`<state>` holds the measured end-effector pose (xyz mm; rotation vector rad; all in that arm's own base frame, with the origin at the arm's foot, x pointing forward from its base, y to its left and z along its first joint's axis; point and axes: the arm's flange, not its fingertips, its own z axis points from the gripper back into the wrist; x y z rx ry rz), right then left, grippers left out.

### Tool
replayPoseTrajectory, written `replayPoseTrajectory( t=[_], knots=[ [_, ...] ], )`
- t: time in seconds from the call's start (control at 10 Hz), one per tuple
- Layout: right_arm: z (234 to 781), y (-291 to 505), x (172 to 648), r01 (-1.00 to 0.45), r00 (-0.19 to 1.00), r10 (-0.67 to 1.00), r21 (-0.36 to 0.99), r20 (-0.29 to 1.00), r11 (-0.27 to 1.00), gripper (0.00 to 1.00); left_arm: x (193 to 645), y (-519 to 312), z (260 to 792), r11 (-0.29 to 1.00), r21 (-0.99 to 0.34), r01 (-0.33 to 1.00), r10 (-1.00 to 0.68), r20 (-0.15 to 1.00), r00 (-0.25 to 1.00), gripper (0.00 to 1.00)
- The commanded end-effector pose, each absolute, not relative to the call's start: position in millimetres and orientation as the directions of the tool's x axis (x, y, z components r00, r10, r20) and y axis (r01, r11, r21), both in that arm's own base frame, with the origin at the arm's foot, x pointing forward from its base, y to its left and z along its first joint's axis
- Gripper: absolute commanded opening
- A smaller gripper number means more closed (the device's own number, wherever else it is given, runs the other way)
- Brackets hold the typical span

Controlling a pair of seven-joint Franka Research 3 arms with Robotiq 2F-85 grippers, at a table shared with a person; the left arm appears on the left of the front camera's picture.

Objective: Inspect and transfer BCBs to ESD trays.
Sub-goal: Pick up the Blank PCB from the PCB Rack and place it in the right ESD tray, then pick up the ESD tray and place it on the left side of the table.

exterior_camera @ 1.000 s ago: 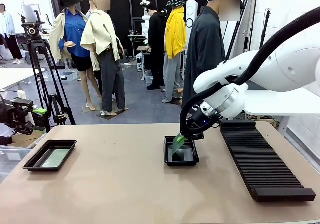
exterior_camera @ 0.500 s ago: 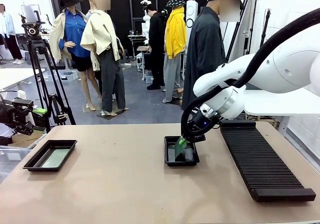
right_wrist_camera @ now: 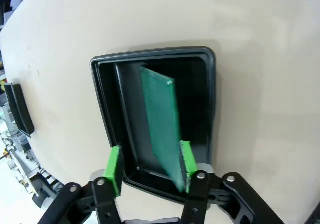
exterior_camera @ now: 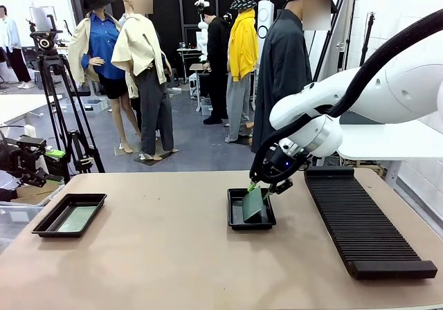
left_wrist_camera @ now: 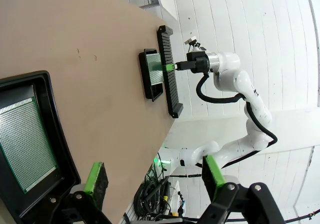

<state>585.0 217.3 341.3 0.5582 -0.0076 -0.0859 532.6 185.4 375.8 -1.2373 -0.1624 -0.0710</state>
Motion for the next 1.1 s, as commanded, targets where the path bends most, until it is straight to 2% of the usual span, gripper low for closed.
replayPoseTrajectory(
  t=[0.0, 0.6, 1.0],
  knots=[
    [357.9, 212.5, 584.7, 0.095, 0.995, -0.093, 0.462, -0.028, 0.882, 1.00, 531.1, 183.9, 377.8, 0.313, -0.939, 0.145, 0.047, 0.168, 0.985, 1.00],
    [372.4, 204.8, 577.6, 0.083, 0.996, -0.090, 0.319, 0.007, 0.944, 1.00, 531.1, 183.9, 377.8, 0.313, -0.939, 0.145, 0.047, 0.168, 0.985, 1.00],
    [374.0, 203.2, 581.5, 0.069, 0.996, -0.082, 0.366, 0.020, 0.928, 1.00, 531.1, 183.9, 377.8, 0.313, -0.939, 0.145, 0.047, 0.168, 0.985, 1.00]
  ],
)
